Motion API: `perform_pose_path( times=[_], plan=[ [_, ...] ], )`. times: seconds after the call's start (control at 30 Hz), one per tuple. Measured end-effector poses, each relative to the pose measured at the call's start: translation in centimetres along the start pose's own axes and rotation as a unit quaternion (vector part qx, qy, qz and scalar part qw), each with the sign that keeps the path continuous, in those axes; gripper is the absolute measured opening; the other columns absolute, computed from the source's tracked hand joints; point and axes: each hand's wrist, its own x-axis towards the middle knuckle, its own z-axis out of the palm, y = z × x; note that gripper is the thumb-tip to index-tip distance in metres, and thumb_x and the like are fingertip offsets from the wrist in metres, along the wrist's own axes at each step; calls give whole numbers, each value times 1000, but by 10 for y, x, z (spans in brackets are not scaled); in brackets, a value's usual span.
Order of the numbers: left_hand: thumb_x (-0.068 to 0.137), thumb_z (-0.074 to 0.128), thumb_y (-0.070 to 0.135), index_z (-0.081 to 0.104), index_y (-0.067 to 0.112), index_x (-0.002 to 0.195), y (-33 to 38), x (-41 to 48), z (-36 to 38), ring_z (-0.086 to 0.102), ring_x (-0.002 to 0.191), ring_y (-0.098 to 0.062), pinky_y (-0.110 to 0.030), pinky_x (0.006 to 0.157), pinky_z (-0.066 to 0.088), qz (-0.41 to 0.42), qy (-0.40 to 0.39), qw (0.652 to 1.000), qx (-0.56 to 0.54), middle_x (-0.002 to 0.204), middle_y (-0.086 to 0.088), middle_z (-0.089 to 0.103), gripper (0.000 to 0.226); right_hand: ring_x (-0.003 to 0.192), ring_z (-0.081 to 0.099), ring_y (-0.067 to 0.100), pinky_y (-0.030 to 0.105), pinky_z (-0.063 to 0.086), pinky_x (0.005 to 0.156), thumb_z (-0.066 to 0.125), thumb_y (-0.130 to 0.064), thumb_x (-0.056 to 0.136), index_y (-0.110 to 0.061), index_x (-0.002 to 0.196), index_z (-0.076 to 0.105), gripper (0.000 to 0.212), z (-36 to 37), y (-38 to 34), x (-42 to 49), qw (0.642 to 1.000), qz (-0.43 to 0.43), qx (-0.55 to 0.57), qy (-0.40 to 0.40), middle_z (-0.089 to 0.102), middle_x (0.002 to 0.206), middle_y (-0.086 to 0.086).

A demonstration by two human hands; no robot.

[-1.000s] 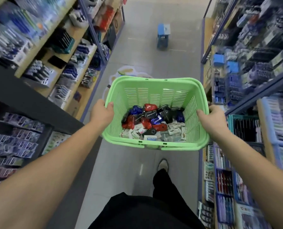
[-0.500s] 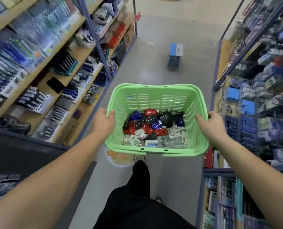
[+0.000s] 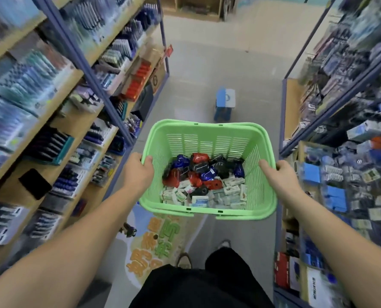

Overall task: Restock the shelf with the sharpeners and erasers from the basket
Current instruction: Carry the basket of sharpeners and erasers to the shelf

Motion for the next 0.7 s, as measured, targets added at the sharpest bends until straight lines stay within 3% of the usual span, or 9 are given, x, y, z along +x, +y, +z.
perform_pose_path(
  times=[0.23, 0.37, 0.5, 0.7],
  plan=[
    [107, 48, 42, 53, 5, 102, 86, 123, 58, 54, 65, -29, -35, 56, 40, 1, 17, 1000, 9, 87, -19, 61, 37, 66, 53, 22, 31, 38, 55, 62, -39, 99, -5, 101, 58, 35, -10, -61, 168, 1000, 1, -2, -30, 57, 83, 9],
    [106, 49, 42, 53, 6, 99, 134, 190, 76, 60, 69, -36, -36, 57, 42, -5, 30, 1000, 3, 86, -19, 62, 37, 66, 53, 23, 31, 39, 55, 64, -38, 98, -2, 98, 59, 37, -15, -106, 256, 999, -7, 13, -41, 55, 78, 8],
    [106, 49, 42, 53, 5, 99, 175, 256, 81, 51, 61, -30, -35, 54, 37, -10, 52, 999, -3, 80, -18, 57, 38, 63, 52, 21, 31, 35, 53, 65, -35, 98, -5, 92, 57, 32, -12, -161, 333, 998, -33, 12, -44, 53, 73, 4],
    [106, 50, 41, 54, 0, 98, 220, 379, 89, 55, 70, -33, -39, 60, 41, -16, 69, 997, -11, 82, -16, 55, 41, 63, 54, 21, 30, 36, 52, 69, -35, 95, -6, 94, 59, 30, 18, -240, 453, 998, -38, 12, -57, 56, 74, 3]
  ],
)
